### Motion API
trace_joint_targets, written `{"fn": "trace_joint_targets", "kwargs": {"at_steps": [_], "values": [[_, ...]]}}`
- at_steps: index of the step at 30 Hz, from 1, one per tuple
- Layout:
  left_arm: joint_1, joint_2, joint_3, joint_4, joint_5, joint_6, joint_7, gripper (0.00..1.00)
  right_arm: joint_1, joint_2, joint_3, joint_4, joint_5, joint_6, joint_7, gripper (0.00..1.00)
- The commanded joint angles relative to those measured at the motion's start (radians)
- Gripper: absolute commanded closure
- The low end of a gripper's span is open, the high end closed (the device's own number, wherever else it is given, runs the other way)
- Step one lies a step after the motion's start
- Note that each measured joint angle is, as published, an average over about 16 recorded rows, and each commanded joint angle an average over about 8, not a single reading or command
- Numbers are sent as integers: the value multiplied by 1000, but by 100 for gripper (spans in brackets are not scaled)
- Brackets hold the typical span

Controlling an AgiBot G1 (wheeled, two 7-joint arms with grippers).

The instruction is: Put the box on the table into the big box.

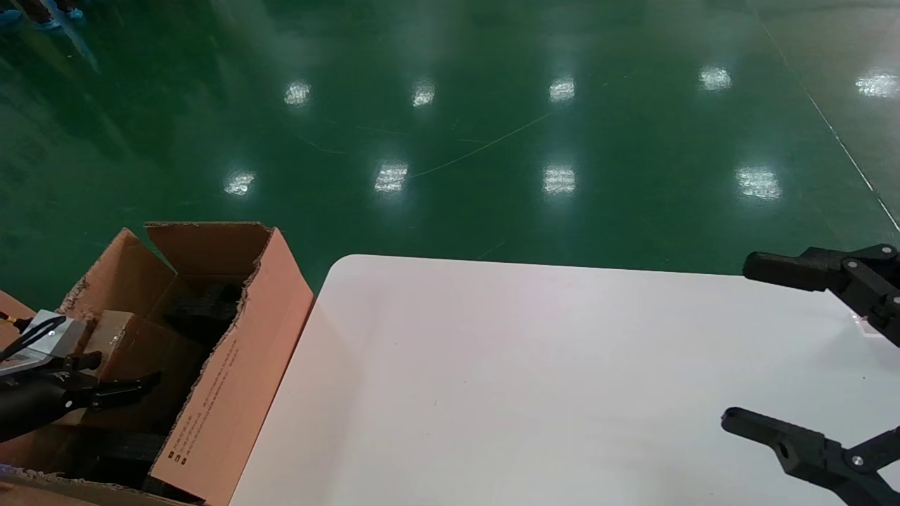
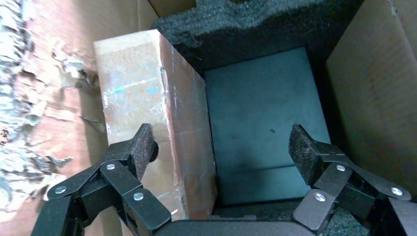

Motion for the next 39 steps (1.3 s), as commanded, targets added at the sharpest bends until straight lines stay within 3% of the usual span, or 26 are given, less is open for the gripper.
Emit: {"fn": "trace_joint_targets", "kwargs": {"at_steps": [1,13,24,31,39], "values": [[9,3,-5,-6,3,-4,-4,0,0,0,0,0,0,0,0,0],[-169,6,63,6,-15,102,32,0,0,0,0,0,0,0,0,0],[-332,89,129,130,33,283,110,0,0,0,0,0,0,0,0,0],[-372,151,116,184,98,382,153,0,0,0,0,0,0,0,0,0],[-354,157,94,133,109,393,133,0,0,0,0,0,0,0,0,0]]}}
